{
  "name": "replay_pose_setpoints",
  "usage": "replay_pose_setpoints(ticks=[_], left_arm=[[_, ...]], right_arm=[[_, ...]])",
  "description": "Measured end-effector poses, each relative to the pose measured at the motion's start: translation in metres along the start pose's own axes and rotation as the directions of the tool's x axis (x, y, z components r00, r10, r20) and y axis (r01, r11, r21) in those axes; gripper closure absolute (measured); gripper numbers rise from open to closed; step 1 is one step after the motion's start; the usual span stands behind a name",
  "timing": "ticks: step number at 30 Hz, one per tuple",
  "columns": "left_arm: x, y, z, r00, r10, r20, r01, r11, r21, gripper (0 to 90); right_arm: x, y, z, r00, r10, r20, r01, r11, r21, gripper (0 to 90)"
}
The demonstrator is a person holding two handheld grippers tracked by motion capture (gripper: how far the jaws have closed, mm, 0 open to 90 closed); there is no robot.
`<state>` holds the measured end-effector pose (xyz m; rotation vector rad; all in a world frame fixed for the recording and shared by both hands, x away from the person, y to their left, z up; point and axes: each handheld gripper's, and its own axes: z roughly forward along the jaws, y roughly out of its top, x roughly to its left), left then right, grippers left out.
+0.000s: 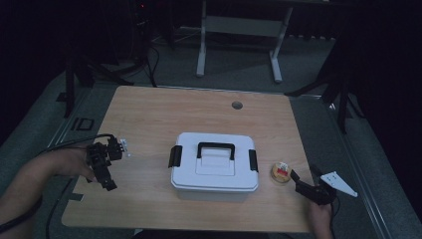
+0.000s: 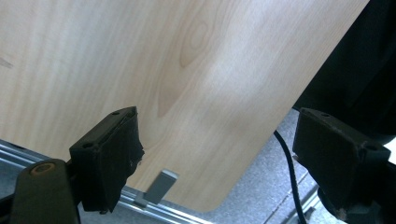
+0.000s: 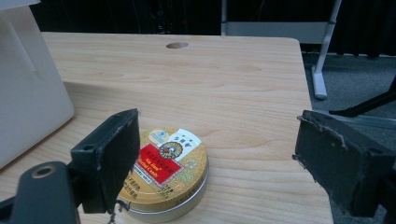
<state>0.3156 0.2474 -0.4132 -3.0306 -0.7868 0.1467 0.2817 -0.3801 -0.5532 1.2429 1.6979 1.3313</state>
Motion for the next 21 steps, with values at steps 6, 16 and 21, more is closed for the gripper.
replay_pose_setpoints(ticks=[6, 16, 21], left_arm=[[-0.004, 0.011, -0.015, 0.9996, 0.027, -0.002, -0.027, 0.9993, -0.024, 14.8], [-0.015, 0.033, -0.036, 0.9955, 0.094, -0.015, -0.095, 0.9914, -0.089, 15.2], [-0.017, 0.041, -0.043, 0.9950, 0.099, -0.012, -0.099, 0.9848, -0.142, 15.4]], right_arm=[[0.000, 0.000, 0.000, 1.0000, -0.001, -0.001, 0.001, 1.000, 0.001, 13.9], [0.000, 0.000, 0.000, 1.0000, -0.002, -0.004, 0.002, 1.000, 0.002, 13.9], [0.000, 0.000, 0.000, 1.0000, -0.002, -0.007, 0.002, 1.000, 0.000, 13.9]])
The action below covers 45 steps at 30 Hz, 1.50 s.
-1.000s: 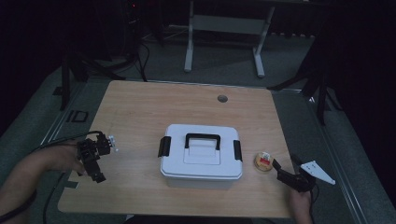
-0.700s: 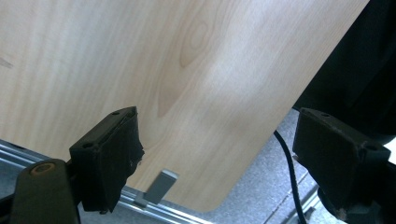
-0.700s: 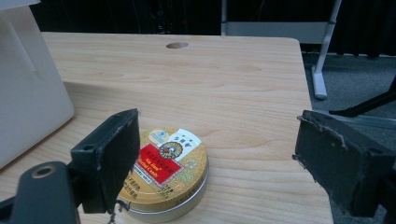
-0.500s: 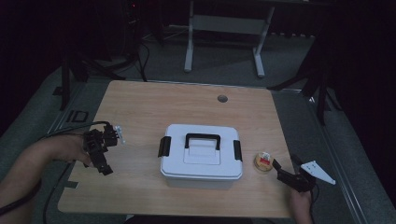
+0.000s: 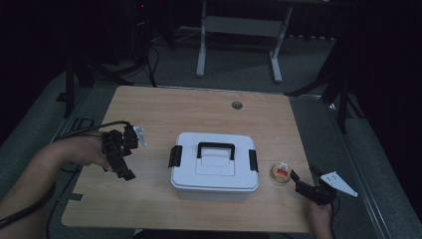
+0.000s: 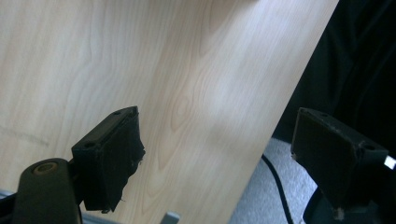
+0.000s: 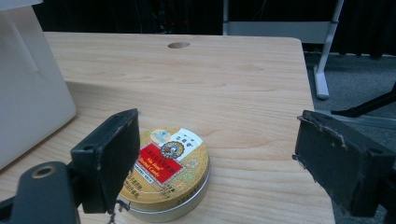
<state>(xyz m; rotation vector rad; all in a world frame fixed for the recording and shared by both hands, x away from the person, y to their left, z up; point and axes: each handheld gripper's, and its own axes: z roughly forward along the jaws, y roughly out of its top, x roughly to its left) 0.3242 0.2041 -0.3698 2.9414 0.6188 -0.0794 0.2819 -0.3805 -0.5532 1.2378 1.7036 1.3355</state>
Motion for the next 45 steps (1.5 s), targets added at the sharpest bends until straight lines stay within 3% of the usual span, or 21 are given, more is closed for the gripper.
replay_pose_setpoints(ticks=[3, 18, 20, 31, 45], left_arm=[[0.001, 0.004, -0.005, 1.0000, -0.002, 0.003, 0.003, 0.9998, -0.019, 16.5], [-0.005, 0.043, -0.006, 0.9965, 0.080, 0.024, -0.080, 0.9968, 0.004, 19.5], [-0.007, 0.051, -0.005, 0.9951, 0.099, 0.010, -0.099, 0.9951, 0.010, 19.5], [-0.014, 0.086, -0.005, 0.9854, 0.167, 0.030, -0.168, 0.9858, 0.012, 20.4], [-0.020, 0.118, -0.001, 0.9758, 0.217, 0.031, -0.218, 0.9753, 0.037, 22.1]], right_arm=[[0.000, 0.000, 0.000, 1.0000, 0.000, 0.000, 0.000, 1.000, 0.002, 13.9], [0.000, 0.000, 0.000, 1.0000, 0.001, -0.003, -0.001, 1.000, 0.003, 13.9], [0.000, 0.000, 0.000, 1.0000, 0.001, -0.004, -0.001, 1.000, 0.002, 13.9], [-0.001, 0.000, 0.000, 1.0000, 0.005, -0.008, -0.005, 1.000, -0.002, 13.8], [-0.001, 0.000, -0.001, 0.9998, 0.009, -0.017, -0.009, 1.000, -0.005, 13.9]])
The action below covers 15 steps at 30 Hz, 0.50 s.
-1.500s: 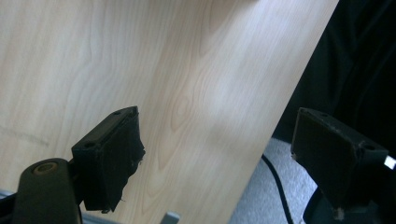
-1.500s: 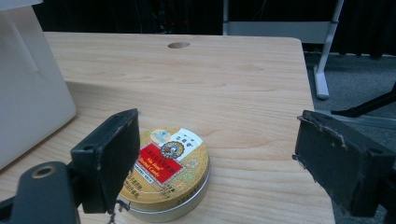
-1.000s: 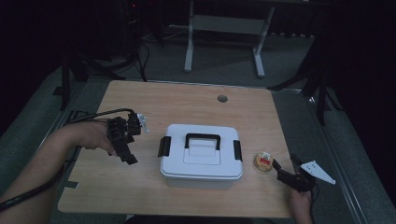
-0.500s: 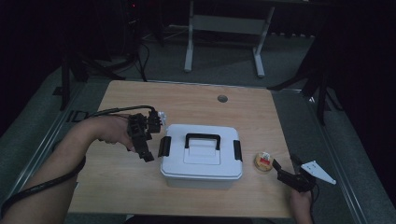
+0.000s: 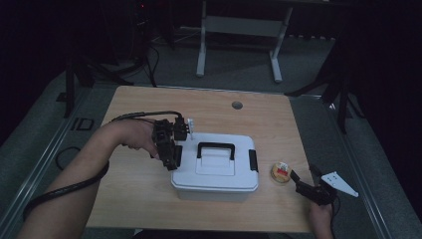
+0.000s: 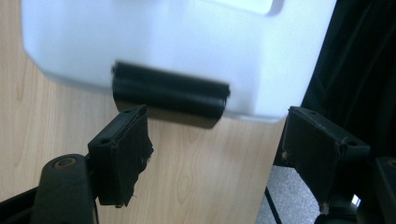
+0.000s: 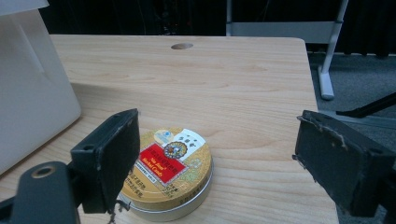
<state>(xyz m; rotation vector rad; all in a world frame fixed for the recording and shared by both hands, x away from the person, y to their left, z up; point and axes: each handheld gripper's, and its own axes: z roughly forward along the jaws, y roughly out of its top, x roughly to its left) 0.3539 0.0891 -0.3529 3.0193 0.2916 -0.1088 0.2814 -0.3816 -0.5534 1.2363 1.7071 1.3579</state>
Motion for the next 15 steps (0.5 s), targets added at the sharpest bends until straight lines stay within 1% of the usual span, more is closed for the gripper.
replay_pose_setpoints(ticks=[1, 3, 4, 6, 9, 10, 11, 12, 13, 15], left_arm=[[0.000, 0.003, 0.000, 1.0000, 0.007, 0.004, -0.007, 1.0000, -0.005, 22.1], [0.001, 0.010, 0.001, 0.9998, 0.018, -0.003, -0.018, 0.9998, 0.003, 22.1], [0.001, 0.012, 0.001, 0.9999, 0.014, 0.003, -0.014, 0.9999, -0.001, 22.1], [0.001, 0.019, 0.002, 0.9995, 0.031, -0.004, -0.031, 0.9995, 0.007, 22.1], [0.001, 0.030, 0.004, 0.9988, 0.049, 0.005, -0.049, 0.9988, 0.001, 22.2], [0.001, 0.033, 0.005, 0.9983, 0.057, -0.003, -0.057, 0.9983, 0.008, 22.2], [0.001, 0.033, 0.005, 0.9983, 0.057, -0.003, -0.057, 0.9983, 0.008, 22.2], [0.002, 0.037, 0.007, 0.9981, 0.061, 0.005, -0.062, 0.9980, 0.017, 22.2], [0.002, 0.037, 0.007, 0.9981, 0.061, 0.005, -0.062, 0.9980, 0.017, 22.2], [0.003, 0.043, 0.010, 0.9976, 0.069, 0.011, -0.069, 0.9975, 0.014, 22.2]], right_arm=[[0.000, 0.000, 0.000, 1.0000, 0.000, 0.000, 0.000, 1.000, 0.000, 13.9], [0.000, 0.000, 0.000, 1.0000, 0.001, -0.001, -0.001, 1.000, -0.001, 13.9], [0.000, 0.000, 0.000, 1.0000, 0.001, -0.002, -0.001, 1.000, -0.001, 13.9], [0.000, 0.000, 0.000, 1.0000, 0.001, -0.003, -0.001, 1.000, -0.002, 13.9], [-0.001, 0.000, -0.001, 1.0000, 0.005, -0.006, -0.005, 1.000, -0.004, 13.9], [-0.001, 0.000, -0.001, 1.0000, 0.005, -0.007, -0.005, 1.000, -0.004, 13.9], [-0.001, 0.000, -0.001, 1.0000, 0.005, -0.007, -0.005, 1.000, -0.004, 13.9], [-0.001, 0.000, -0.001, 0.9999, 0.006, -0.009, -0.006, 1.000, -0.005, 13.9], [-0.001, 0.000, -0.001, 0.9999, 0.006, -0.009, -0.006, 1.000, -0.005, 13.9], [-0.001, 0.000, -0.001, 0.9999, 0.008, -0.011, -0.008, 1.000, -0.004, 13.8]])
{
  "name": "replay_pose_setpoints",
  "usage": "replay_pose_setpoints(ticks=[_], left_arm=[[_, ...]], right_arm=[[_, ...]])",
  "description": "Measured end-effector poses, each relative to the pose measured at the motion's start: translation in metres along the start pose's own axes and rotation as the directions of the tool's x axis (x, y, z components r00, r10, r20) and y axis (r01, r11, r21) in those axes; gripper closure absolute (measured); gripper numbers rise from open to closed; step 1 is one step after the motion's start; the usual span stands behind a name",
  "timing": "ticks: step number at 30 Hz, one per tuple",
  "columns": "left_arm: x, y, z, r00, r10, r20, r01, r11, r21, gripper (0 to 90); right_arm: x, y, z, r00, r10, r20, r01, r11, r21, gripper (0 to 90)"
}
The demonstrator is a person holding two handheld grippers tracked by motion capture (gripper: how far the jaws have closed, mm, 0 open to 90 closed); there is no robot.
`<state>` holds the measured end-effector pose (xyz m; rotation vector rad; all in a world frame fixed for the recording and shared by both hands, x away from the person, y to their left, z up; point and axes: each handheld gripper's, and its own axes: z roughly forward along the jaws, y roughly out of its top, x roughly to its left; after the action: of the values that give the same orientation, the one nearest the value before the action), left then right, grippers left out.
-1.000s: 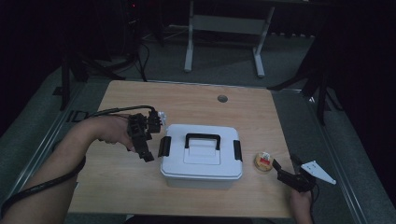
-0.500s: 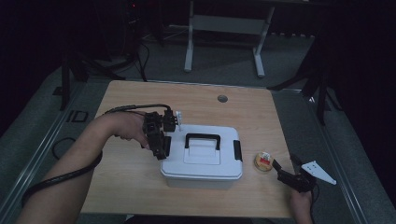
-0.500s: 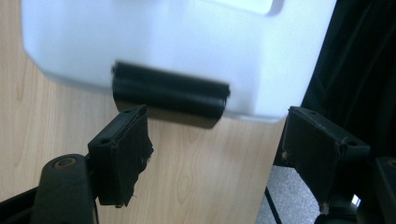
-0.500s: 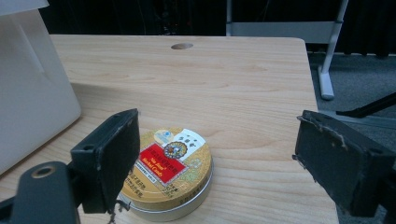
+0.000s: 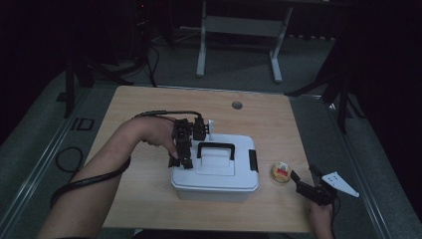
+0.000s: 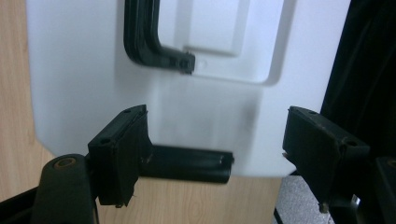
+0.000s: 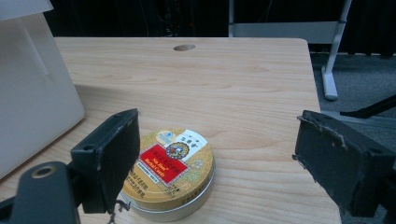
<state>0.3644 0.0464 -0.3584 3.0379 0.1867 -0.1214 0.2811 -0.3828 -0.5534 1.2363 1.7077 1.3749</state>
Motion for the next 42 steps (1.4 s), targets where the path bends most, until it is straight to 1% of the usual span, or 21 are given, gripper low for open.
replay_pose_setpoints(ticks=[4, 6, 10, 14, 17, 19, 21, 22, 23, 28, 29, 30, 31, 32, 33, 34, 36, 37, 38, 40, 42], left_arm=[[0.001, 0.006, 0.002, 1.0000, 0.009, -0.001, -0.009, 1.0000, 0.003, 22.2], [0.002, 0.011, 0.004, 0.9997, 0.021, -0.013, -0.020, 0.9997, 0.014, 22.2], [0.004, 0.017, 0.005, 0.9995, 0.030, -0.012, -0.029, 0.9994, 0.016, 22.2], [0.006, 0.024, 0.005, 0.9988, 0.044, -0.022, -0.043, 0.9989, 0.017, 22.2], [0.007, 0.028, 0.007, 0.9983, 0.048, -0.032, -0.047, 0.9986, 0.025, 25.8], [0.007, 0.029, 0.008, 0.9980, 0.059, -0.024, -0.058, 0.9980, 0.025, 30.9], [0.008, 0.031, 0.008, 0.9974, 0.063, -0.036, -0.062, 0.9977, 0.029, 32.6], [0.008, 0.032, 0.009, 0.9970, 0.067, -0.039, -0.066, 0.9974, 0.030, 36.5], [0.008, 0.032, 0.009, 0.9972, 0.060, -0.044, -0.058, 0.9977, 0.035, 38.7], [0.008, 0.034, 0.011, 0.9961, 0.074, -0.049, -0.071, 0.9960, 0.053, 53.0], [0.009, 0.034, 0.011, 0.9953, 0.077, -0.058, -0.074, 0.9952, 0.065, 56.0], [0.009, 0.035, 0.012, 0.9959, 0.064, -0.064, -0.060, 0.9955, 0.074, 59.7], [0.009, 0.035, 0.013, 0.9961, 0.062, -0.063, -0.056, 0.9948, 0.085, 62.2], [0.009, 0.035, 0.015, 0.9949, 0.065, -0.078, -0.057, 0.9936, 0.098, 64.5], [0.010, 0.036, 0.015, 0.9950, 0.057, -0.081, -0.049, 0.9937, 0.101, 68.6], [0.011, 0.036, 0.015, 0.9952, 0.052, -0.083, -0.044, 0.9938, 0.102, 70.2], [0.011, 0.037, 0.015, 0.9957, 0.050, -0.078, -0.042, 0.9937, 0.104, 72.0], [0.011, 0.037, 0.015, 0.9976, 0.037, -0.059, -0.031, 0.9945, 0.100, 73.5], [0.011, 0.037, 0.015, 0.9977, 0.050, -0.045, -0.045, 0.9937, 0.102, 77.9], [0.011, 0.038, 0.015, 0.9981, 0.047, -0.039, -0.043, 0.9936, 0.105, 82.5], [0.010, 0.039, 0.015, 0.9982, 0.045, -0.041, -0.040, 0.9930, 0.112, 82.8]], right_arm=[[0.000, 0.000, 0.000, 1.0000, 0.001, -0.002, -0.001, 1.000, -0.001, 13.9], [0.000, 0.000, 0.000, 1.0000, 0.003, -0.003, -0.003, 1.000, -0.002, 13.9], [-0.001, 0.000, 0.000, 1.0000, 0.007, -0.006, -0.007, 1.000, -0.003, 13.9], [-0.001, 0.000, 0.000, 0.9999, 0.008, -0.008, -0.008, 1.000, -0.004, 13.9], [-0.001, 0.000, -0.001, 0.9999, 0.010, -0.009, -0.010, 1.000, -0.005, 13.8], [-0.001, 0.000, -0.001, 0.9999, 0.011, -0.011, -0.011, 1.000, -0.005, 13.9], [-0.001, 0.000, -0.001, 0.9998, 0.014, -0.011, -0.014, 1.000, -0.006, 13.9], [-0.001, 0.000, -0.001, 0.9998, 0.015, -0.012, -0.015, 1.000, -0.006, 13.9], [-0.001, 0.000, -0.001, 0.9998, 0.015, -0.012, -0.015, 1.000, -0.006, 13.9], [-0.001, 0.000, -0.001, 0.9998, 0.017, -0.014, -0.018, 1.000, -0.007, 13.9], [-0.001, 0.000, -0.001, 0.9998, 0.017, -0.013, -0.017, 1.000, -0.006, 13.9], [-0.001, 0.000, -0.001, 0.9998, 0.017, -0.014, -0.017, 1.000, -0.007, 13.9], [-0.001, 0.000, -0.001, 0.9998, 0.017, -0.014, -0.017, 1.000, -0.007, 13.9], [-0.001, 0.000, -0.001, 0.9998, 0.017, -0.014, -0.017, 1.000, -0.006, 13.9], [-0.001, 0.000, -0.001, 0.9998, 0.017, -0.014, -0.017, 1.000, -0.006, 13.9], [-0.001, 0.000, -0.001, 0.9998, 0.017, -0.014, -0.017, 1.000, -0.006, 13.9], [-0.001, 0.000, -0.001, 0.9998, 0.016, -0.014, -0.016, 1.000, -0.006, 13.9], [-0.001, 0.000, -0.001, 0.9998, 0.016, -0.014, -0.016, 1.000, -0.005, 13.9], [-0.001, 0.000, -0.001, 0.9998, 0.016, -0.014, -0.016, 1.000, -0.005, 13.9], [-0.001, 0.000, -0.001, 0.9998, 0.017, -0.014, -0.017, 1.000, -0.006, 13.9], [-0.002, 0.000, -0.001, 0.9998, 0.017, -0.014, -0.018, 1.000, -0.006, 13.8]])
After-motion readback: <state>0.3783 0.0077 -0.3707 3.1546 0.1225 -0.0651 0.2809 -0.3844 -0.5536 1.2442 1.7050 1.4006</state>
